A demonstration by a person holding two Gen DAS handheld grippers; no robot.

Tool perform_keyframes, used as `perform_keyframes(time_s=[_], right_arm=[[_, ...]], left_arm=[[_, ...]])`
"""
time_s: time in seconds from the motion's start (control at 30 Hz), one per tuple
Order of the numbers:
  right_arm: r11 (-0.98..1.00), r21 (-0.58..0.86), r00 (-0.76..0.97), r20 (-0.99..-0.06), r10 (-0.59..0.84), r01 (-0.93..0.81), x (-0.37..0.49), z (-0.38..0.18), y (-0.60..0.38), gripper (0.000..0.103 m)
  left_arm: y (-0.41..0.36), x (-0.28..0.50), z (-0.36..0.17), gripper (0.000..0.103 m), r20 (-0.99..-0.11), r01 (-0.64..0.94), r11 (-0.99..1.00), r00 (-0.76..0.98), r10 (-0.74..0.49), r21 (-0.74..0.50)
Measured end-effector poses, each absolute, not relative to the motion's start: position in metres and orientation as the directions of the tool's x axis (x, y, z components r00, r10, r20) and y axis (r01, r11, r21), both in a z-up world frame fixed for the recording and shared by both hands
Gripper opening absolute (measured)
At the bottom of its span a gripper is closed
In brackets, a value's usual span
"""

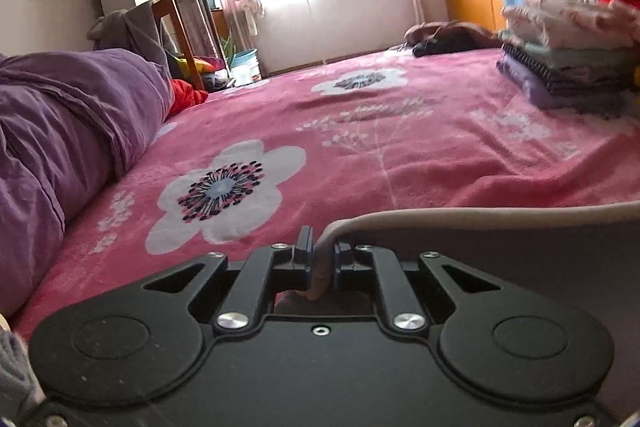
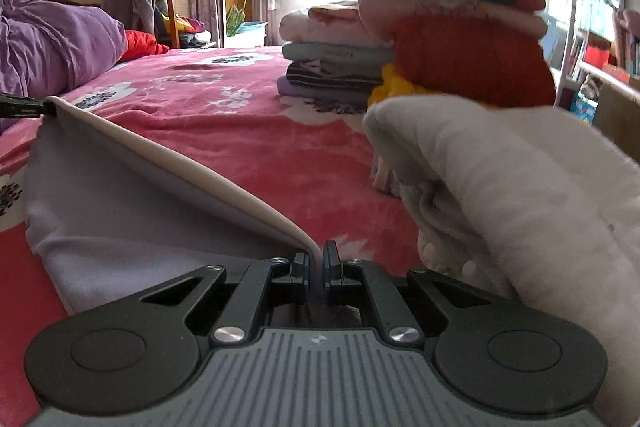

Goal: Fold clothes

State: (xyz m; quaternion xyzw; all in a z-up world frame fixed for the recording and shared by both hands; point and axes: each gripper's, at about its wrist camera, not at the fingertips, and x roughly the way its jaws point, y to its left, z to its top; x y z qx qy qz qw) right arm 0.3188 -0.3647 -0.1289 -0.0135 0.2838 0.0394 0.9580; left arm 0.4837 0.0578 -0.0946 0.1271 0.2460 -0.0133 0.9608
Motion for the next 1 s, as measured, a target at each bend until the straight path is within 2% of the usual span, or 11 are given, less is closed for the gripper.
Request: perform_keyframes(time_s=[0.23,0.33,0.4,0.43,0.5,0.67,0.77,0.83,0.9,1.0], right_arm=[[0.997,0.023,0.833,-0.549,0.07,-0.068,0.325,-0.136,-0.367,0.006],[0.998,-0.001,0.838,-0.544,0.049,-0.06,0.326,-0.135,-0.364,0.009],[0.999,-0.038,0.844,-0.537,0.007,-0.032,0.325,-0.134,-0.361,0.022],[0.998,-0.057,0.847,-0.531,-0.018,-0.014,0.324,-0.133,-0.359,0.033],[0.996,-0.09,0.86,-0.507,-0.056,0.012,0.319,-0.128,-0.356,0.039],[0.974,-0.216,0.903,-0.4,-0.155,0.072,0.297,-0.11,-0.337,0.04],[0.95,-0.292,0.923,-0.326,-0.204,0.108,0.287,-0.101,-0.322,0.04],[0.945,-0.31,0.934,-0.297,-0.197,0.101,0.283,-0.096,-0.314,0.04],[0.949,-0.309,0.942,-0.298,-0.157,0.061,0.282,-0.095,-0.306,0.04],[0.965,-0.257,0.919,-0.39,-0.056,-0.05,0.291,-0.105,-0.3,0.04]], left_arm=[[0.038,0.51,-0.105,0.008,-0.522,0.093,0.945,0.848,0.09,0.313],[0.031,0.519,-0.11,0.027,-0.523,0.076,0.922,0.839,0.147,0.381],[0.036,0.518,-0.109,0.065,-0.51,0.033,0.927,0.842,0.175,0.373],[0.042,0.516,-0.107,0.065,-0.505,0.012,0.938,0.845,0.176,0.347],[0.054,0.512,-0.102,0.065,-0.496,-0.028,0.956,0.85,0.178,0.294],[0.106,0.489,-0.081,0.06,-0.461,-0.161,0.986,0.872,0.164,0.047],[0.13,0.483,-0.083,0.058,-0.489,-0.158,0.984,0.867,0.099,-0.08],[0.13,0.486,-0.09,0.057,-0.512,-0.127,0.986,0.857,0.053,-0.11],[0.13,0.489,-0.097,0.055,-0.534,-0.096,0.986,0.845,0.007,-0.139],[0.125,0.494,-0.107,0.053,-0.561,-0.055,0.984,0.826,-0.05,-0.169]])
